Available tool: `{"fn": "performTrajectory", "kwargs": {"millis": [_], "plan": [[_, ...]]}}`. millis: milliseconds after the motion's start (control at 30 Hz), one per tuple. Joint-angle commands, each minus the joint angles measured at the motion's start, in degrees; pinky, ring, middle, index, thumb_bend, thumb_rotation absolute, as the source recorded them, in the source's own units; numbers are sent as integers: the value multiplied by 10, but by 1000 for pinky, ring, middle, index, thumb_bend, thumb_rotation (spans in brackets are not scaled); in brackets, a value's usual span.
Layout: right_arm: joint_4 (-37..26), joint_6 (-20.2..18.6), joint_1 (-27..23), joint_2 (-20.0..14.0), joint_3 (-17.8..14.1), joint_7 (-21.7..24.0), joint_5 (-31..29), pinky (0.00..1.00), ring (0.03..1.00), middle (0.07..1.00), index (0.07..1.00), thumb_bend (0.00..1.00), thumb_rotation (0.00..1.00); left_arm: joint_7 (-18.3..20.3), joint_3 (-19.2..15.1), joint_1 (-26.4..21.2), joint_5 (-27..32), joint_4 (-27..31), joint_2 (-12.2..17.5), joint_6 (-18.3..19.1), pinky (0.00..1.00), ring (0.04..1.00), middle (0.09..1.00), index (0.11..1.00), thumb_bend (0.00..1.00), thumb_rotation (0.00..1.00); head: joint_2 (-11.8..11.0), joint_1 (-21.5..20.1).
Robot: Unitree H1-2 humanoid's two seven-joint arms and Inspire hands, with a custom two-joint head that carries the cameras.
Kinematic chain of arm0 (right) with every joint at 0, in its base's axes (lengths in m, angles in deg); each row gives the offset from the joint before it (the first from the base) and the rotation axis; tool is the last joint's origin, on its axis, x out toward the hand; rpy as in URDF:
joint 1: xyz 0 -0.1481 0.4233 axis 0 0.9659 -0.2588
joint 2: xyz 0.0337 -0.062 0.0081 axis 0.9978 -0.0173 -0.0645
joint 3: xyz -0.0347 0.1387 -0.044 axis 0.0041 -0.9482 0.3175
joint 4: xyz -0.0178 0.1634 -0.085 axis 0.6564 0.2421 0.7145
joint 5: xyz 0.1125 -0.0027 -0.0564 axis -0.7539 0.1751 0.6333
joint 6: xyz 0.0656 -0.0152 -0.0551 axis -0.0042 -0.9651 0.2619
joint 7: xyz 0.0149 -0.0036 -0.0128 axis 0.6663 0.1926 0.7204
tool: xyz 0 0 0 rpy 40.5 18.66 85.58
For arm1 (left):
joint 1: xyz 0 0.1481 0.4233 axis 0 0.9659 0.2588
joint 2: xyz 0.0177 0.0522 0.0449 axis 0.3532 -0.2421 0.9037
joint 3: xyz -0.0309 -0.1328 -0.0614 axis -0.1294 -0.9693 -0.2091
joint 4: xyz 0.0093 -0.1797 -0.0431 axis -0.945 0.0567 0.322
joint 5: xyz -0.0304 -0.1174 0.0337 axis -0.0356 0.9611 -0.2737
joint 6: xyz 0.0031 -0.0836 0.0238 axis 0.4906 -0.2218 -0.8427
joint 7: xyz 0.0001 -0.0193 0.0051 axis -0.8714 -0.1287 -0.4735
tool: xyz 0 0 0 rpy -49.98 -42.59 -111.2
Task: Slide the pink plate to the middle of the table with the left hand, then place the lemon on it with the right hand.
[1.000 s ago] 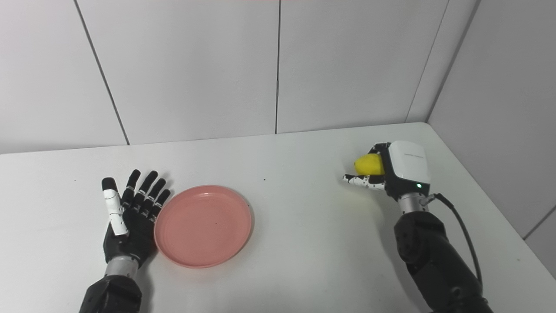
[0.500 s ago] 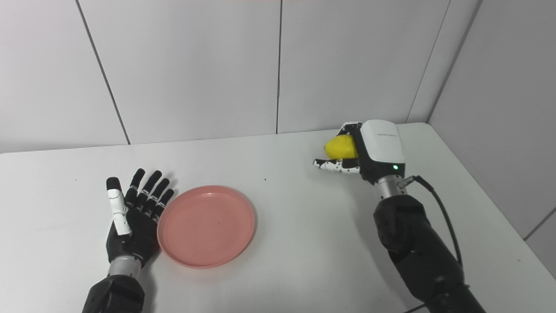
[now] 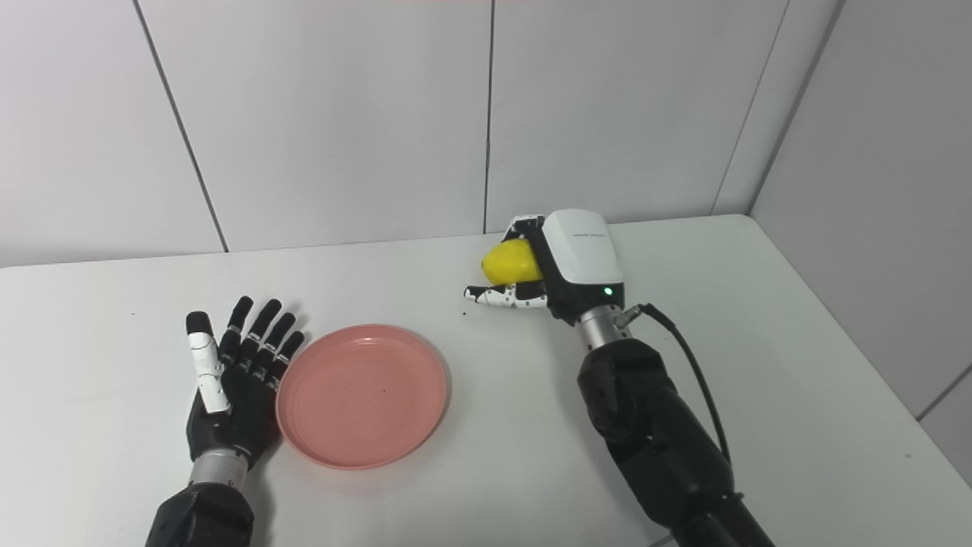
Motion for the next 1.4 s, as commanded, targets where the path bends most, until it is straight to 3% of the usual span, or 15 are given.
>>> {"fn": "performTrajectory", "kwargs": {"millis": [0, 200, 500, 733, 900, 1167, 1300, 1367], "plan": [[-10, 19, -24, 4, 3, -7, 5, 155, 216, 290, 354, 587, 498, -13, 4, 18, -13, -11, -16, 7, 887, 886, 877, 931, 950, 794, 0, 2], [-8, 25, -25, 21, 17, -6, 5, 123, 169, 233, 285, 602, 505, -16, 8, 19, -23, -13, -19, 4, 856, 866, 859, 915, 944, 797, -1, 9], [-24, 40, -31, 24, 20, 9, -8, 135, 183, 251, 306, 591, 495, -24, 12, 17, -35, -18, -26, 0, 845, 851, 849, 909, 951, 795, -4, 30], [-62, 38, -33, 25, 24, 48, -15, 138, 187, 254, 309, 582, 454, -30, 21, 18, -45, -23, -32, -8, 836, 827, 837, 913, 953, 795, -7, 55], [-88, 43, -45, 19, 26, 87, -24, 154, 205, 276, 365, 573, 448, -37, 25, 18, -50, -27, -41, -15, 861, 827, 832, 901, 937, 795, -9, 68], [-92, 65, -58, 20, 36, 112, -31, 149, 204, 276, 396, 583, 451, -54, 30, 18, -58, -35, -48, -29, 851, 805, 792, 862, 925, 787, -12, 80], [-92, 61, -60, 23, 49, 135, -21, 227, 295, 362, 490, 589, 488, -54, 39, 21, -64, -37, -44, -32, 851, 809, 802, 875, 935, 804, -12, 88], [-89, 64, -62, 24, 57, 142, -14, 227, 296, 368, 455, 592, 492, -55, 38, 22, -63, -37, -46, -32, 847, 805, 798, 873, 942, 796, -12, 89]]}}
